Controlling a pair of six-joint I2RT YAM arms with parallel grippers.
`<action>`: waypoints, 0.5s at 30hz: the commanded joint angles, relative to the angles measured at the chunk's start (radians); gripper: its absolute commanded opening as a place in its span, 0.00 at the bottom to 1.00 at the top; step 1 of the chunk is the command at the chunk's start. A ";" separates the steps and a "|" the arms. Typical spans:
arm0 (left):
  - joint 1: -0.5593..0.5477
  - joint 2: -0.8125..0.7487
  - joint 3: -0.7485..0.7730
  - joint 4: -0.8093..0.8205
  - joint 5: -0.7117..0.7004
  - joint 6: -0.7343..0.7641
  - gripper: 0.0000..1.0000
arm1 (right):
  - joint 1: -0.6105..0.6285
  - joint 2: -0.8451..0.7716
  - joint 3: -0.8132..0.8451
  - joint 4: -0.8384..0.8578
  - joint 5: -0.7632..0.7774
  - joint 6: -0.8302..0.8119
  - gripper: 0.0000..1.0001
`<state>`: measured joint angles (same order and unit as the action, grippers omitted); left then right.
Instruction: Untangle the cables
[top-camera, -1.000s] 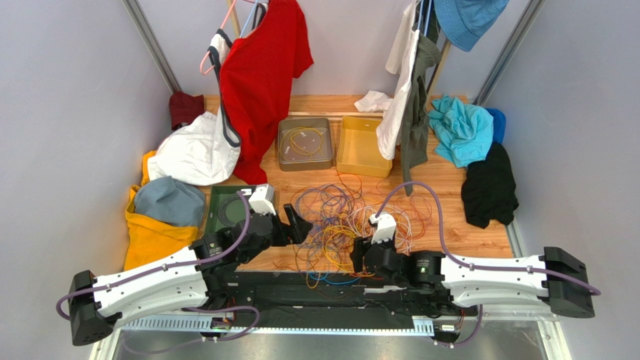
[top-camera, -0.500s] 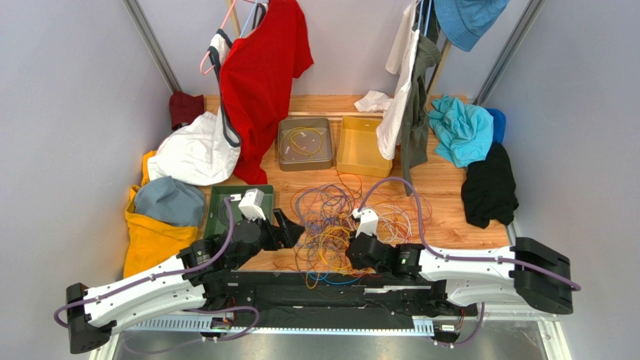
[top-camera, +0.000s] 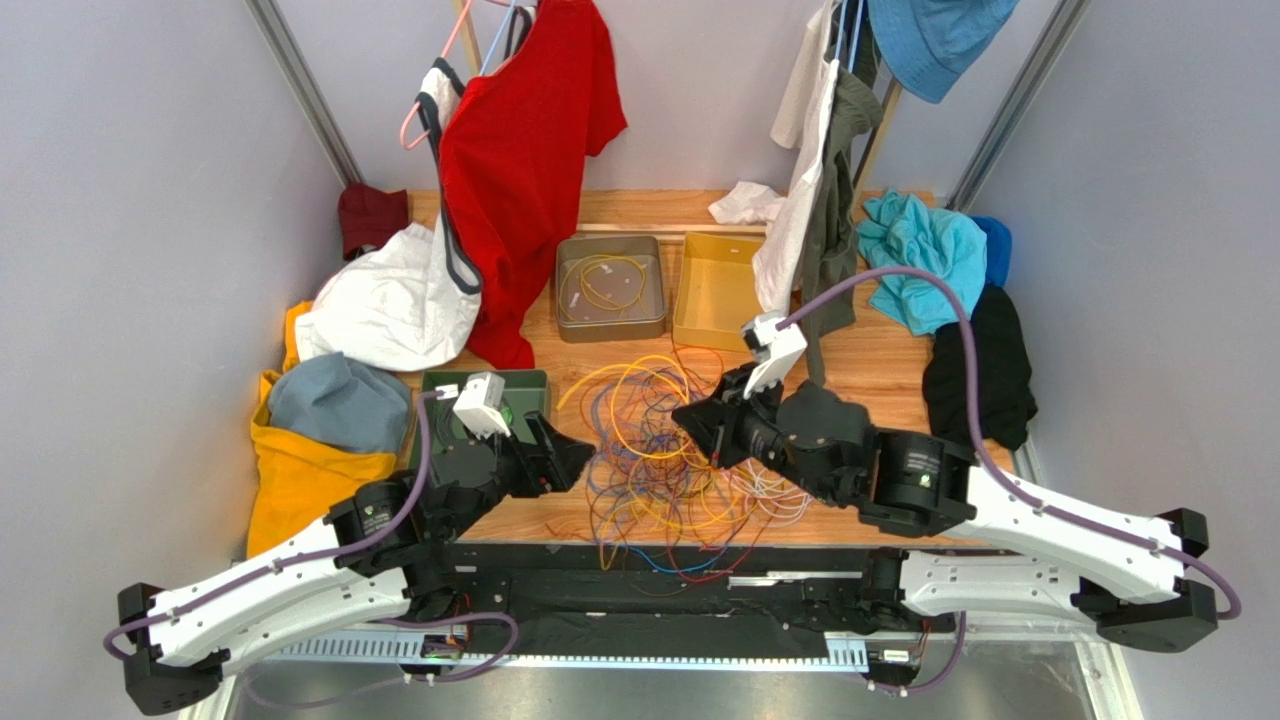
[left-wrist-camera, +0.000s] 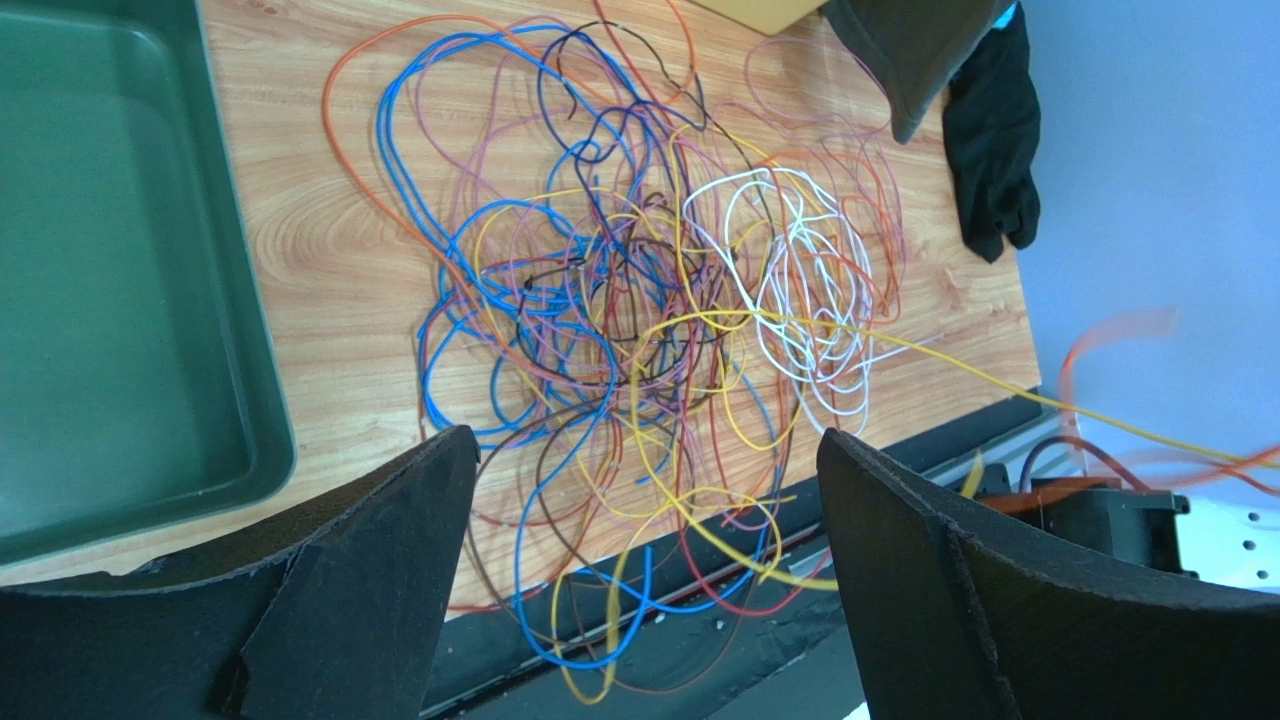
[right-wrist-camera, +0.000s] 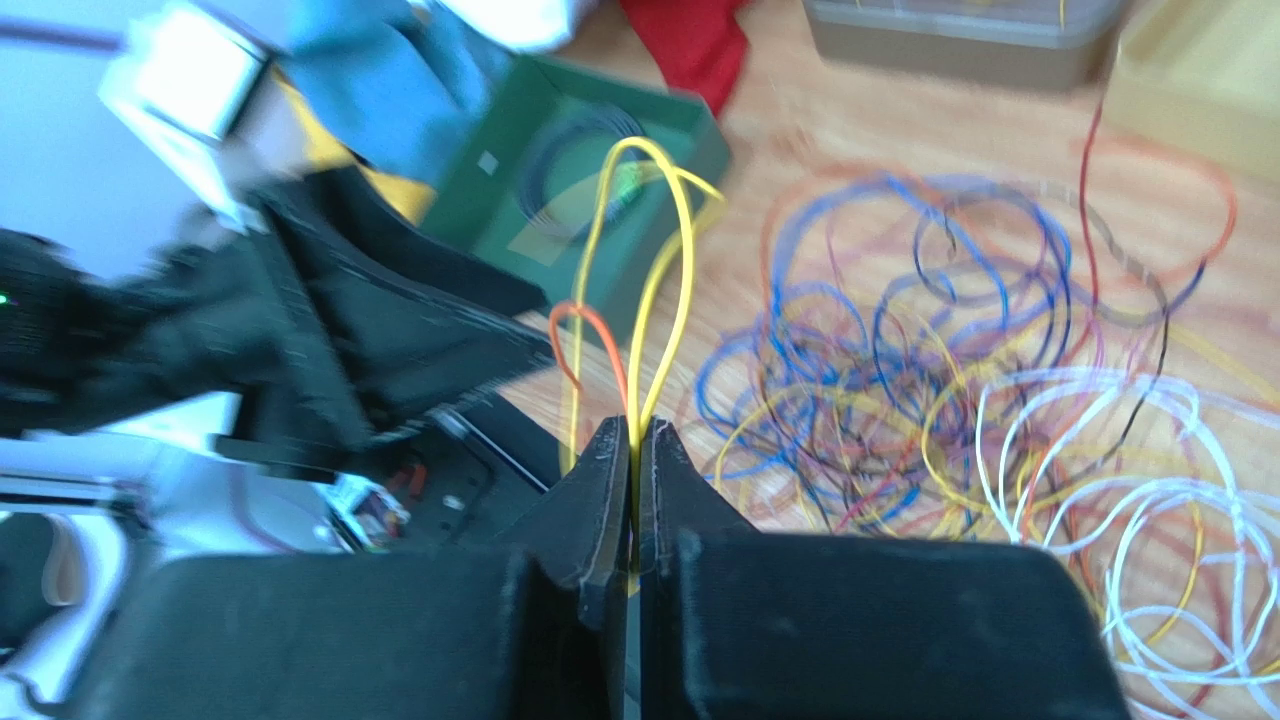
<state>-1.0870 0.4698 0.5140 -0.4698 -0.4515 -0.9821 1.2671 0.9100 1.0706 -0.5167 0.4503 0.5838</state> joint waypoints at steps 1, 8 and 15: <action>-0.005 -0.023 0.040 -0.033 -0.003 0.013 0.93 | 0.005 0.052 0.169 -0.144 -0.007 -0.100 0.00; -0.005 0.044 0.178 -0.194 -0.035 0.045 0.96 | 0.014 0.105 0.371 -0.194 -0.042 -0.157 0.00; -0.005 -0.074 0.146 -0.233 -0.131 0.002 0.99 | 0.014 0.000 0.112 -0.045 -0.004 -0.099 0.00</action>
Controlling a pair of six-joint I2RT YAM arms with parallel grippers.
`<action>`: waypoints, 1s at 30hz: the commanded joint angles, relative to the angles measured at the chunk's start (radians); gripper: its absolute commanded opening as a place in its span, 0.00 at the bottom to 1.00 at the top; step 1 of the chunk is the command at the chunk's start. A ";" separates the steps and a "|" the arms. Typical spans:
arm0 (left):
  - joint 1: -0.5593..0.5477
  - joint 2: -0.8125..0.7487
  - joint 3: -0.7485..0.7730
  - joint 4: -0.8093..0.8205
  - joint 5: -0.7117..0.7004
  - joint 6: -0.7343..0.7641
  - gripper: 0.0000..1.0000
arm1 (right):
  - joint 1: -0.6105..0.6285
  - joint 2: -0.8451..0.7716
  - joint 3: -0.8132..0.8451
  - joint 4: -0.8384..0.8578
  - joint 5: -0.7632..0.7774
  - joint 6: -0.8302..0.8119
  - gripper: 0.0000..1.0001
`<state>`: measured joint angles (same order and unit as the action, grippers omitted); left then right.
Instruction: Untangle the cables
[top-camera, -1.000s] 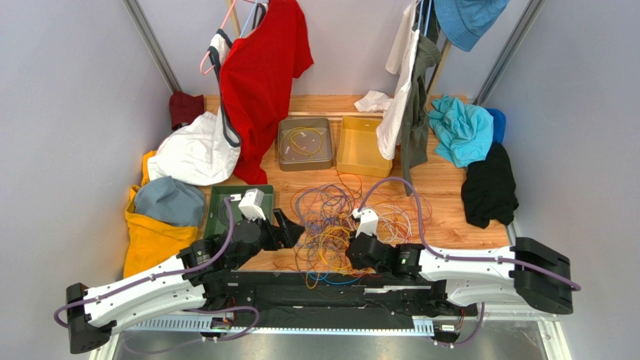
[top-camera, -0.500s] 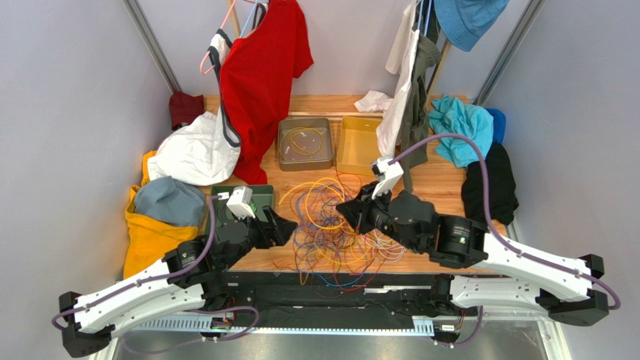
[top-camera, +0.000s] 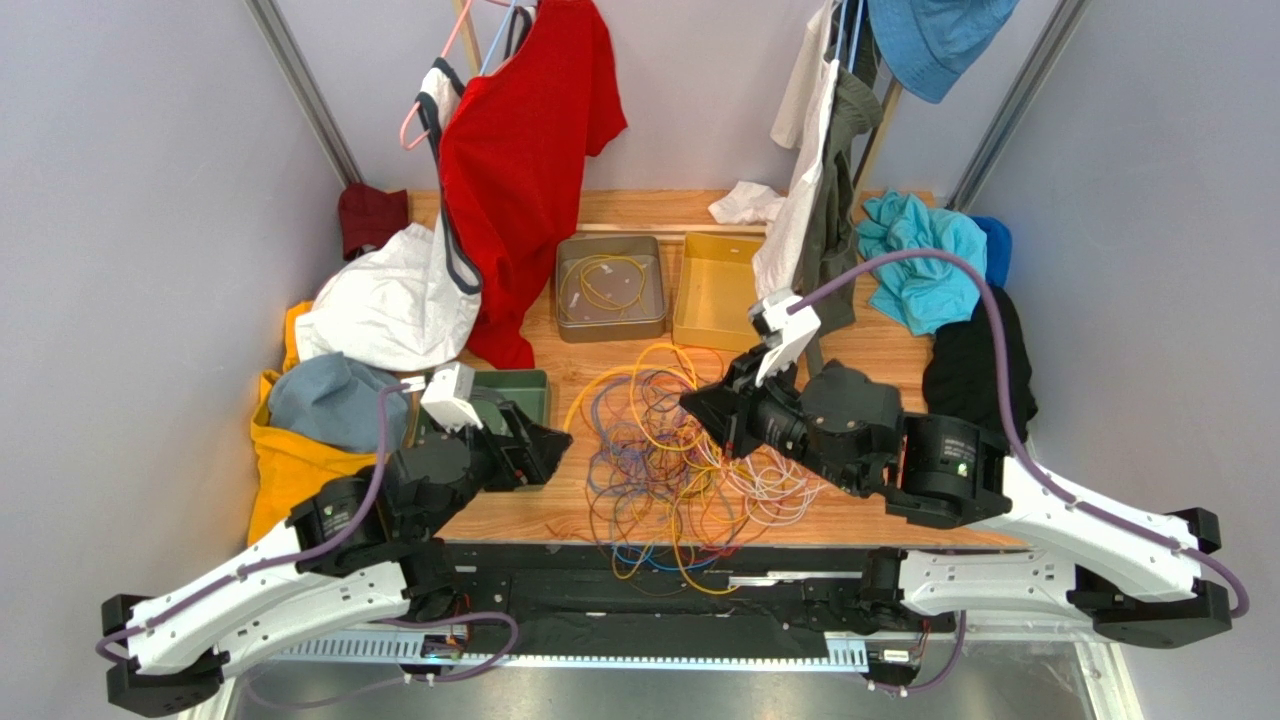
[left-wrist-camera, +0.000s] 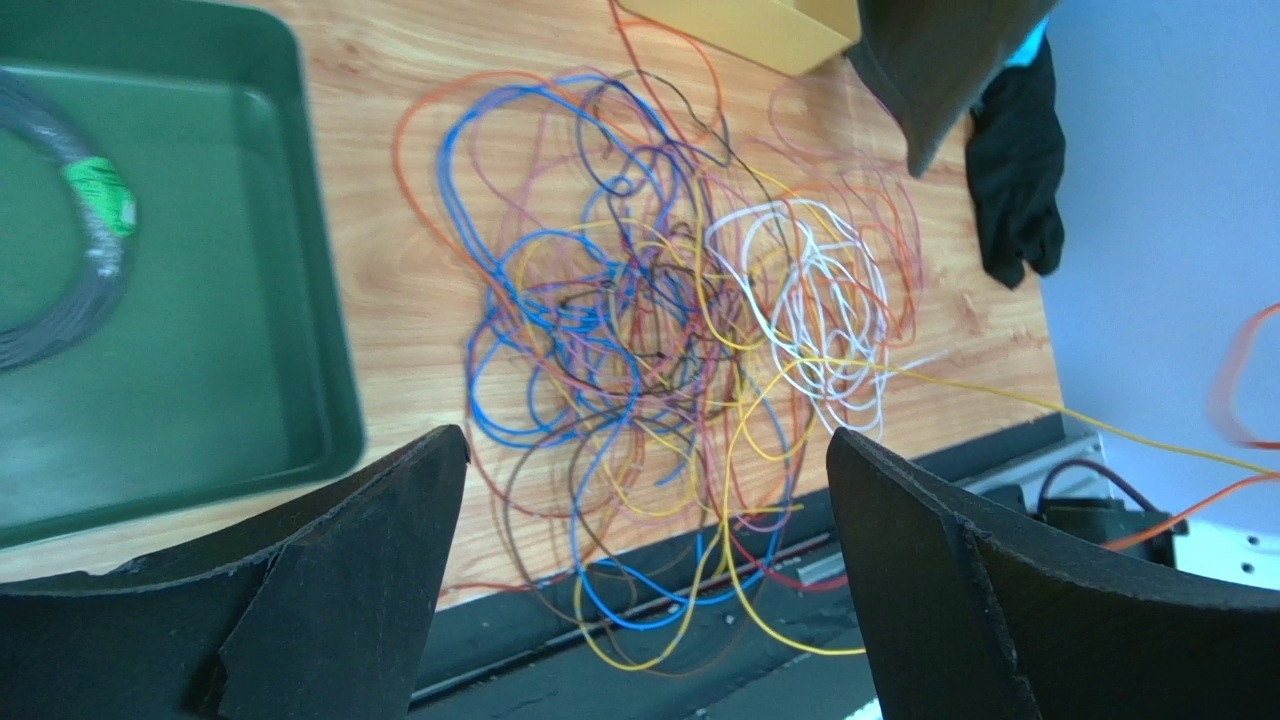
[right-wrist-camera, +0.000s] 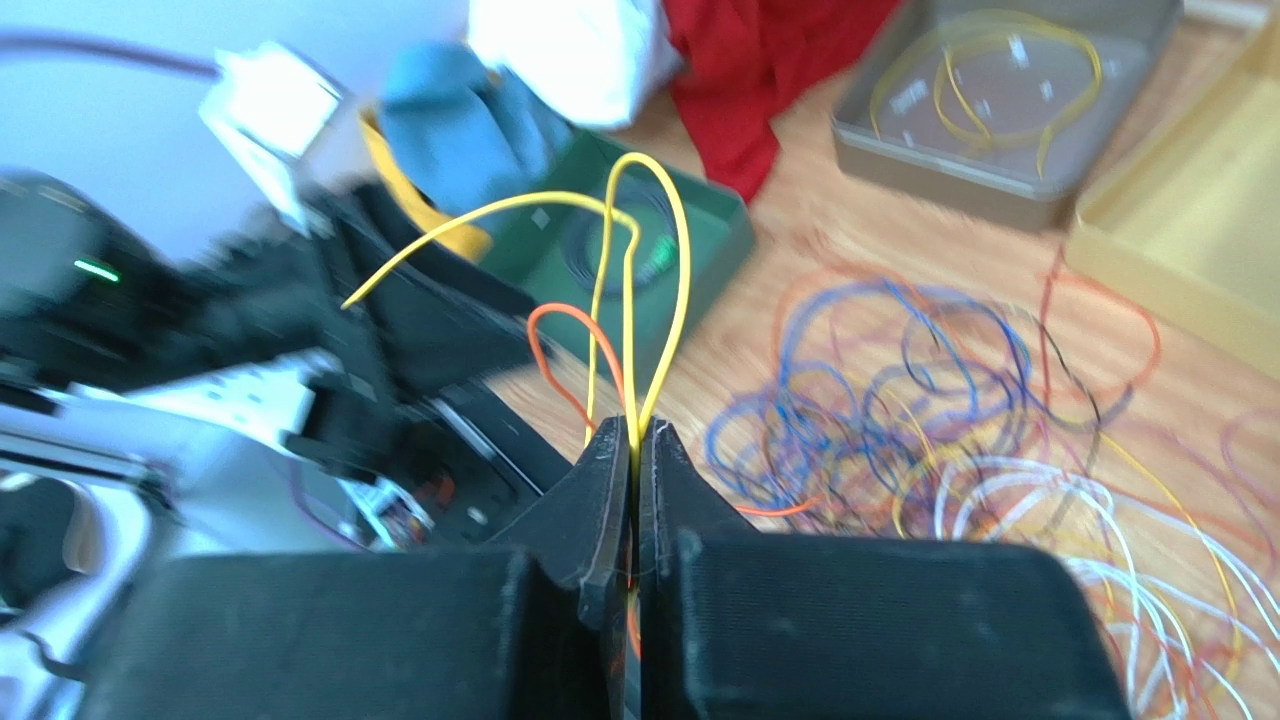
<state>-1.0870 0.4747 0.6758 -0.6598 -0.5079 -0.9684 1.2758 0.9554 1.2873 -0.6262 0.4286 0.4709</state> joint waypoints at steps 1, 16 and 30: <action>-0.005 -0.128 -0.028 -0.022 -0.076 0.015 0.99 | 0.005 -0.056 -0.143 0.071 0.022 0.017 0.00; -0.005 0.136 0.059 0.336 0.216 0.240 0.92 | 0.005 -0.122 0.023 -0.070 0.018 -0.074 0.00; -0.005 -0.007 0.019 0.155 0.157 0.151 0.91 | -0.016 0.319 0.568 -0.055 0.119 -0.334 0.00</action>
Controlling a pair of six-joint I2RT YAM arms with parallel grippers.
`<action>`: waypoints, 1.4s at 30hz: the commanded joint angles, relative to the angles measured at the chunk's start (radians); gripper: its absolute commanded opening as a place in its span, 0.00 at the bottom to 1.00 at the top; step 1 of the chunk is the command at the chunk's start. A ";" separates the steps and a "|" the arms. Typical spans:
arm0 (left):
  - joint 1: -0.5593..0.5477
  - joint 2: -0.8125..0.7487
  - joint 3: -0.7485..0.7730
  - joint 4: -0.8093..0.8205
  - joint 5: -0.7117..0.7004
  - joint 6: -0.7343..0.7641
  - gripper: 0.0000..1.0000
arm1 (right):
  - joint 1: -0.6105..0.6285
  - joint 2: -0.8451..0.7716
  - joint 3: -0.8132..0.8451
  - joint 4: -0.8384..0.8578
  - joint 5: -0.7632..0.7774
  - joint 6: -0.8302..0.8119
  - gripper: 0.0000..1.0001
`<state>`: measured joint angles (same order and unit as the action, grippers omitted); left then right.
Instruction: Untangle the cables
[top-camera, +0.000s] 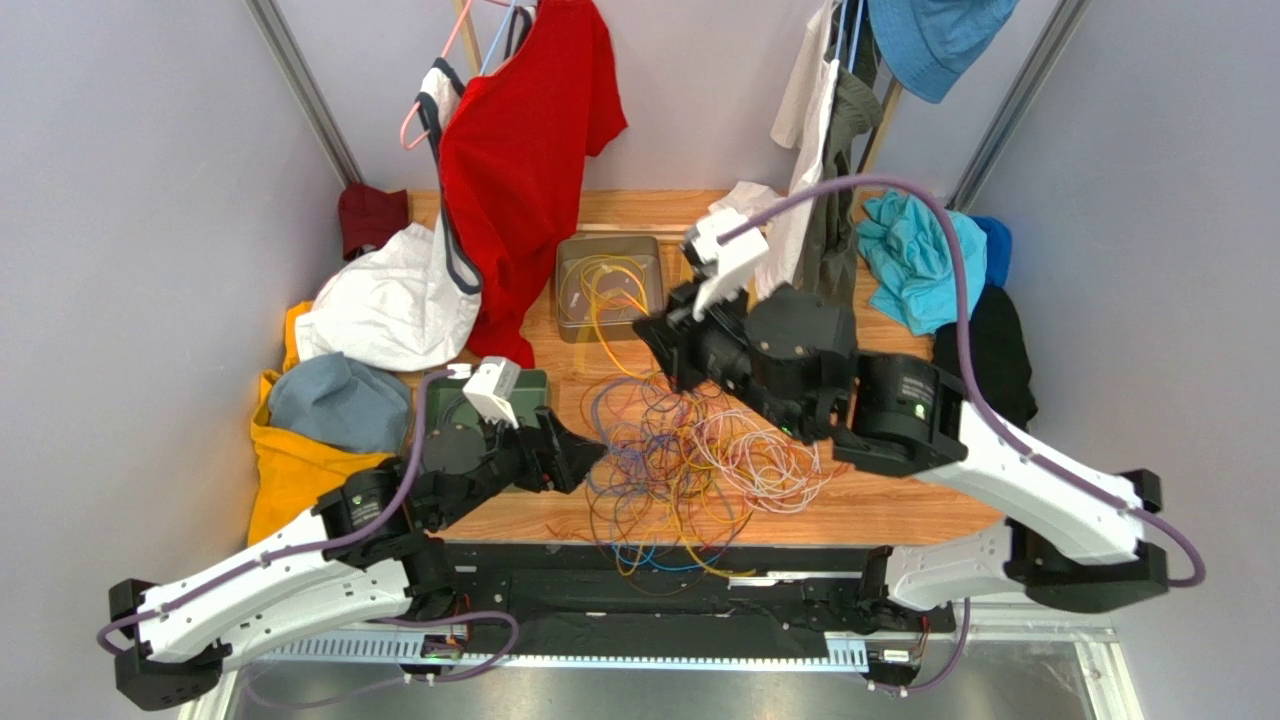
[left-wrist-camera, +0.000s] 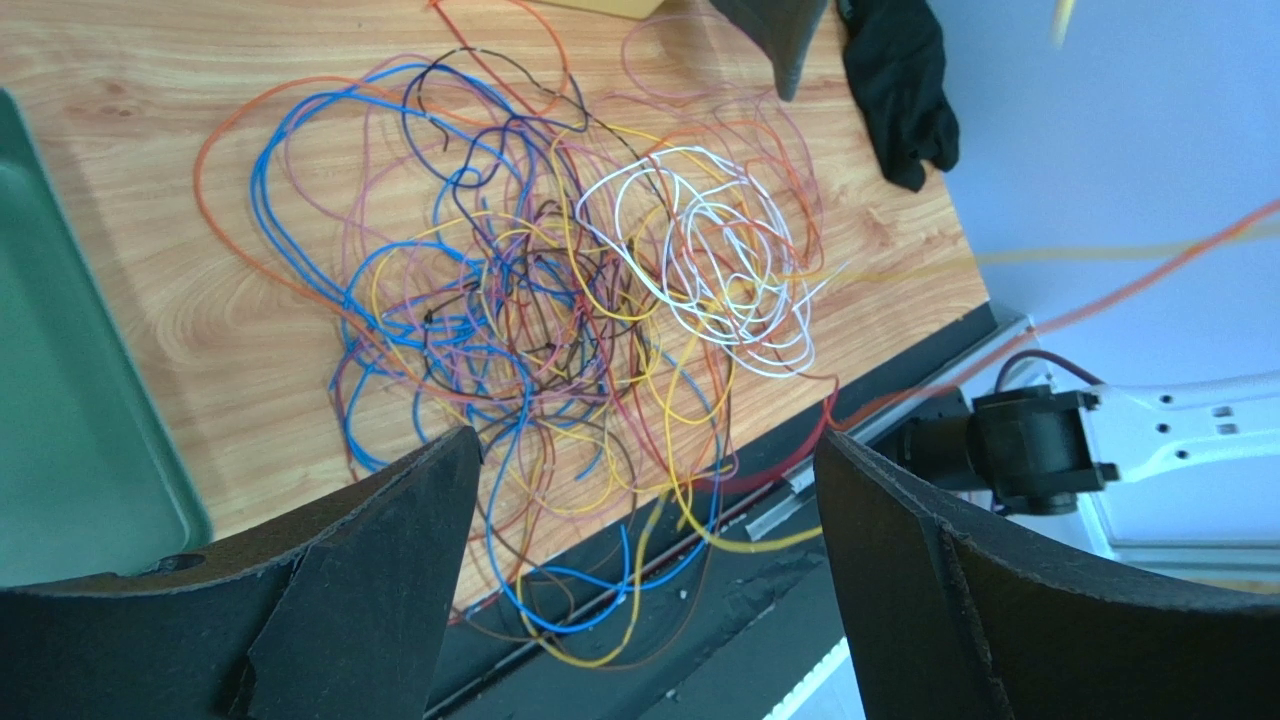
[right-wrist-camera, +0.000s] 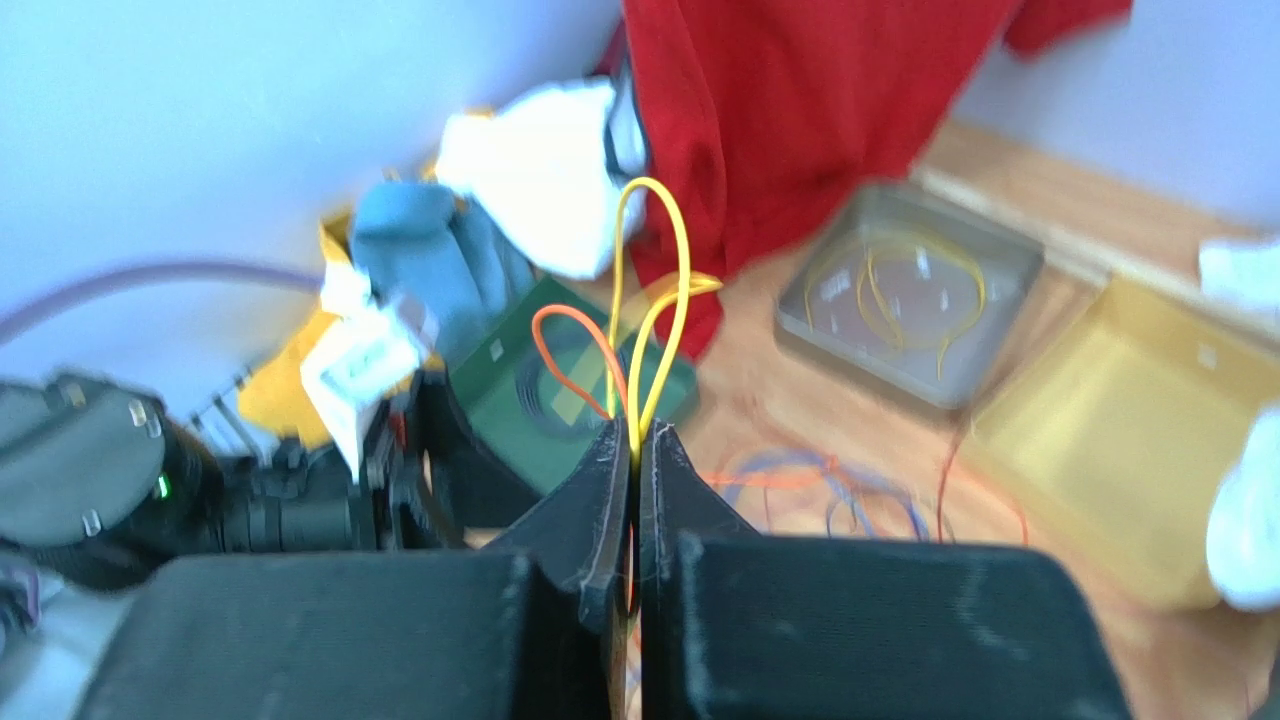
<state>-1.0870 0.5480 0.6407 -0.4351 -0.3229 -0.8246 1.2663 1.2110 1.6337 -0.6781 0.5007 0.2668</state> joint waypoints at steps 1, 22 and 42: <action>-0.005 -0.089 0.059 -0.094 -0.033 0.013 0.91 | -0.010 0.099 0.298 -0.006 0.056 -0.138 0.00; -0.005 -0.201 -0.056 -0.087 -0.010 -0.030 0.92 | -0.123 0.042 -0.204 0.092 -0.037 0.106 0.00; -0.005 0.000 -0.105 0.111 0.044 -0.034 0.92 | -0.123 -0.149 -0.486 0.123 -0.048 0.183 0.00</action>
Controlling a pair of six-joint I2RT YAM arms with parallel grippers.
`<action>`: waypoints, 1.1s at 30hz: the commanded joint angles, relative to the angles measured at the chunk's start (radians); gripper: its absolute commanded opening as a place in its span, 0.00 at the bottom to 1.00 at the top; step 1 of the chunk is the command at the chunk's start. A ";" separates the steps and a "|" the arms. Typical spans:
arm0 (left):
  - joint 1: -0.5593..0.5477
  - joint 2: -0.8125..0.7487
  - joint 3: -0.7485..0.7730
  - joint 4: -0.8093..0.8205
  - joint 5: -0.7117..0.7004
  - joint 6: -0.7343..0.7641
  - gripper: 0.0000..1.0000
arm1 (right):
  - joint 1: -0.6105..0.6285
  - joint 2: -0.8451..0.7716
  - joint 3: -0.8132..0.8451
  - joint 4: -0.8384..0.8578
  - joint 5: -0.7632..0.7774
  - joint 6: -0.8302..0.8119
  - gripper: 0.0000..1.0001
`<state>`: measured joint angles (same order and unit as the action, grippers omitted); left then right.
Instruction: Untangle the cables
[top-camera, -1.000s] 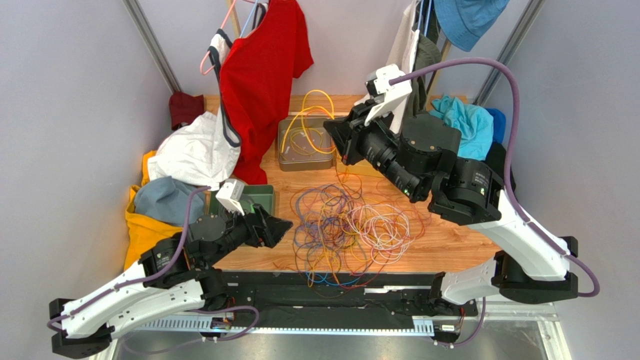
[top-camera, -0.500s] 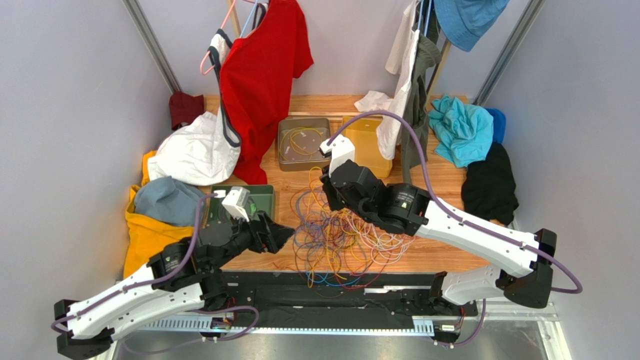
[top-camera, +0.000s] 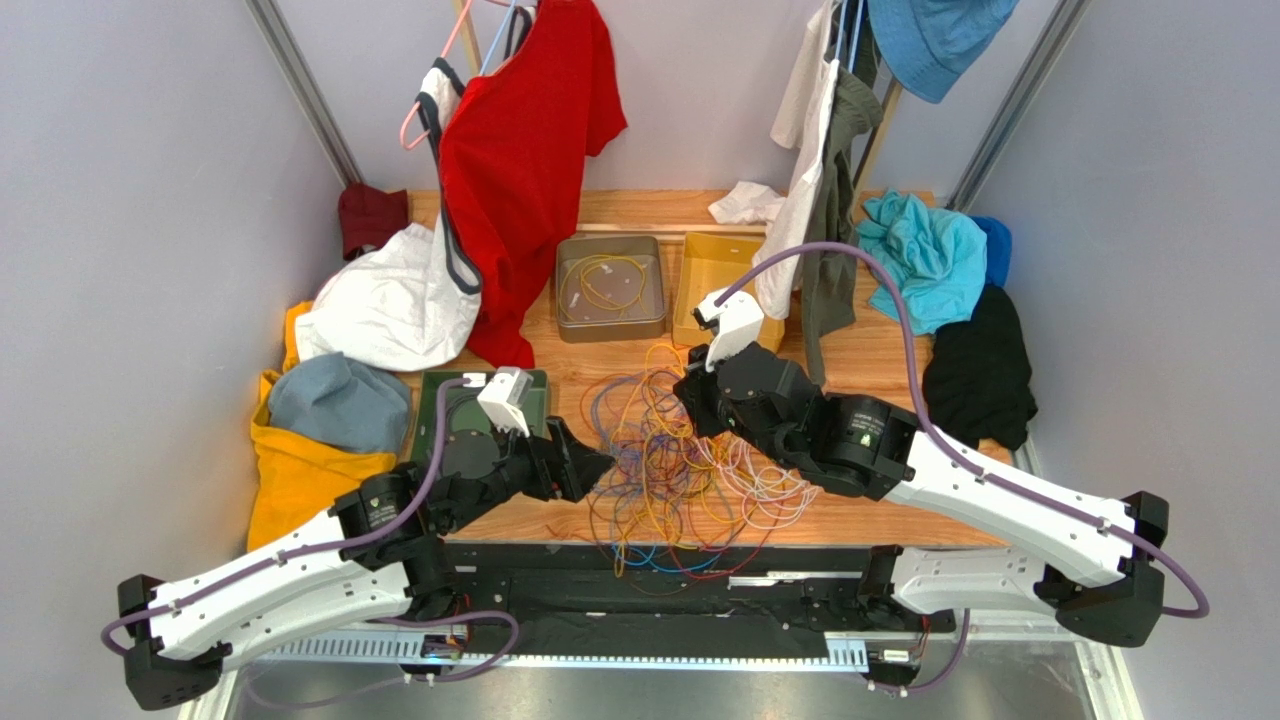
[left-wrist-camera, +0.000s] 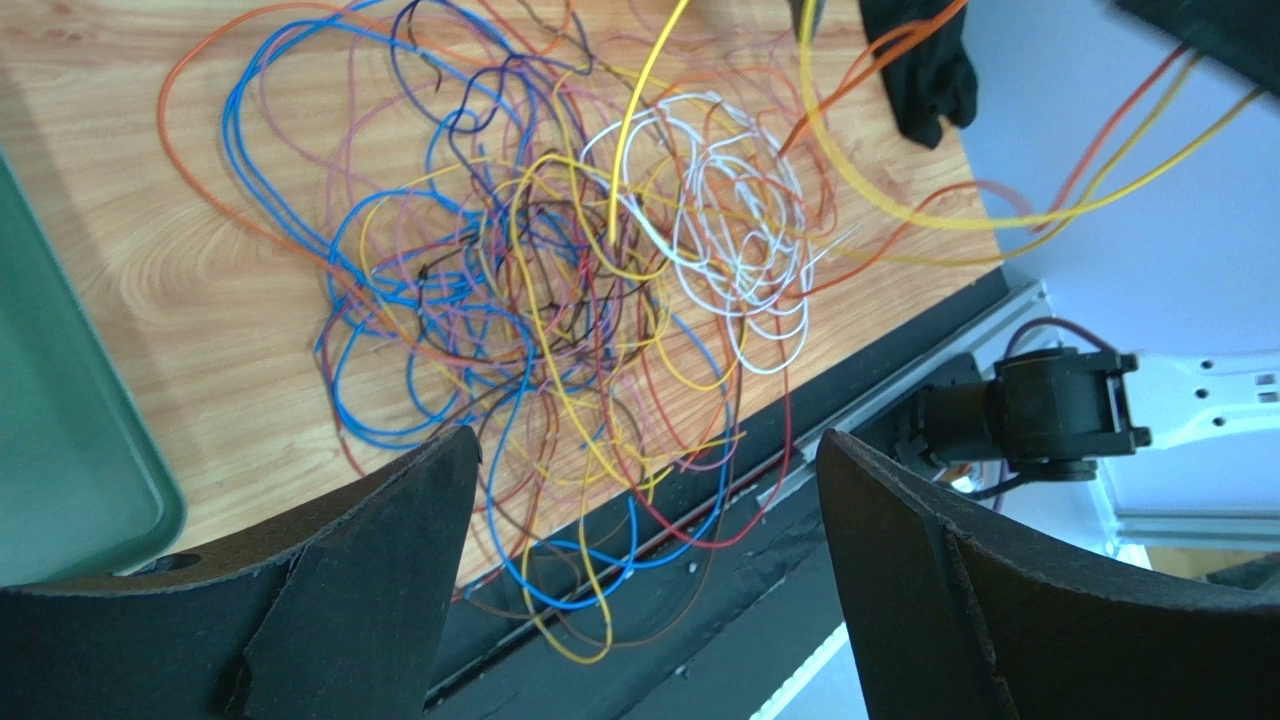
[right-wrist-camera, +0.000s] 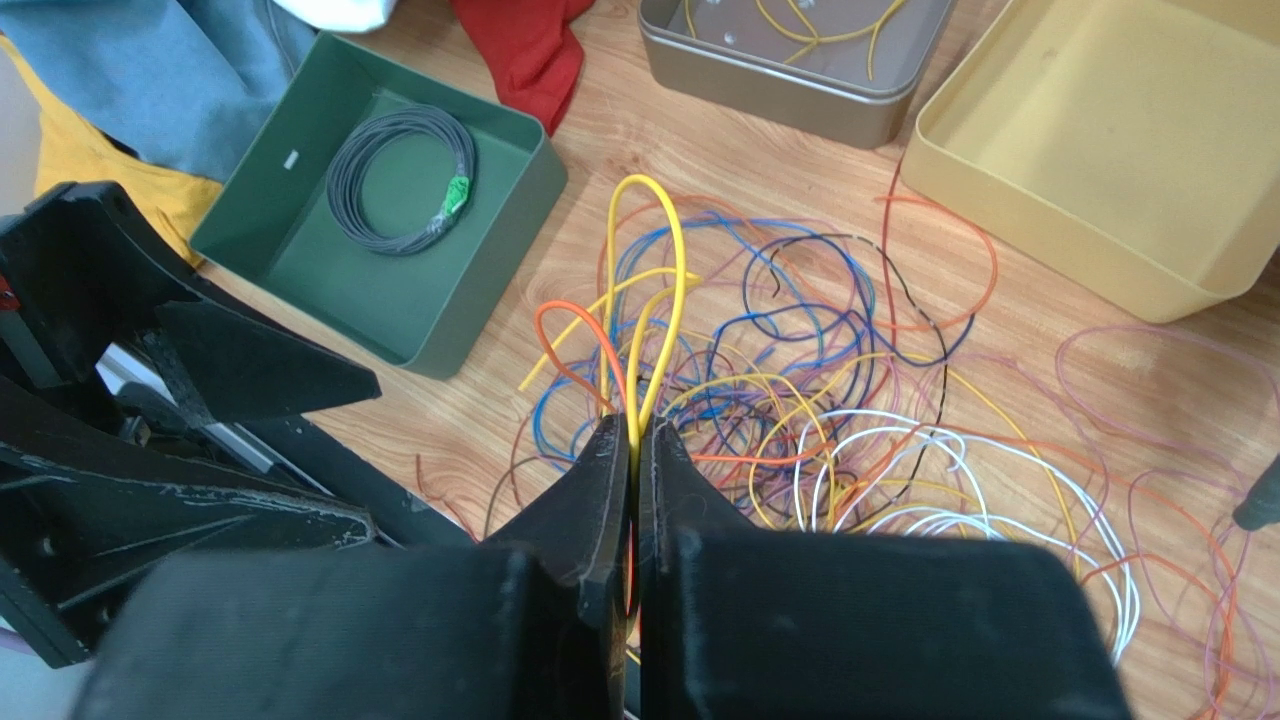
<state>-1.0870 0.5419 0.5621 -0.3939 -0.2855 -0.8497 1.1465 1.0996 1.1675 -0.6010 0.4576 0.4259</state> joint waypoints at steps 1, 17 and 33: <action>-0.005 0.012 -0.030 0.076 0.006 -0.011 0.92 | -0.004 -0.041 -0.026 0.040 -0.007 0.024 0.00; -0.004 0.078 -0.002 0.110 -0.024 0.015 0.92 | -0.004 -0.155 -0.132 0.007 0.009 0.028 0.00; -0.004 0.306 0.104 0.435 0.068 0.166 0.91 | -0.004 -0.280 -0.273 0.112 -0.039 0.090 0.00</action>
<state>-1.0870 0.7811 0.6125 -0.1131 -0.2878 -0.7319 1.1465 0.8497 0.9157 -0.5701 0.4377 0.4938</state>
